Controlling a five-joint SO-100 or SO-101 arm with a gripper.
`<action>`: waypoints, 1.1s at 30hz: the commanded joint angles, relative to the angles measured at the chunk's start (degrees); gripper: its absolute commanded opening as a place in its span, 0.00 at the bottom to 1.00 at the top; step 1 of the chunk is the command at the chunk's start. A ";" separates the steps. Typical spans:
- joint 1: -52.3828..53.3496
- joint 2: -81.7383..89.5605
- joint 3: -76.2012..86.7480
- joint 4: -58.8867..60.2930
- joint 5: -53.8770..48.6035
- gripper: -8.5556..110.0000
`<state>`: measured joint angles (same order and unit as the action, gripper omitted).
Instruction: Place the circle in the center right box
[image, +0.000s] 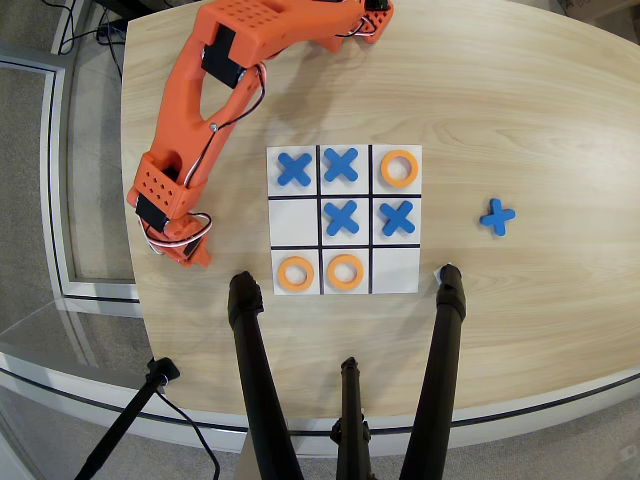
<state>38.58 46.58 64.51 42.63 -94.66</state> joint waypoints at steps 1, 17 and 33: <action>0.26 -0.35 1.23 1.05 0.26 0.22; -2.99 3.25 1.32 5.01 8.44 0.07; -17.14 44.82 28.04 14.41 16.00 0.07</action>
<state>23.82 82.35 87.10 56.87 -78.93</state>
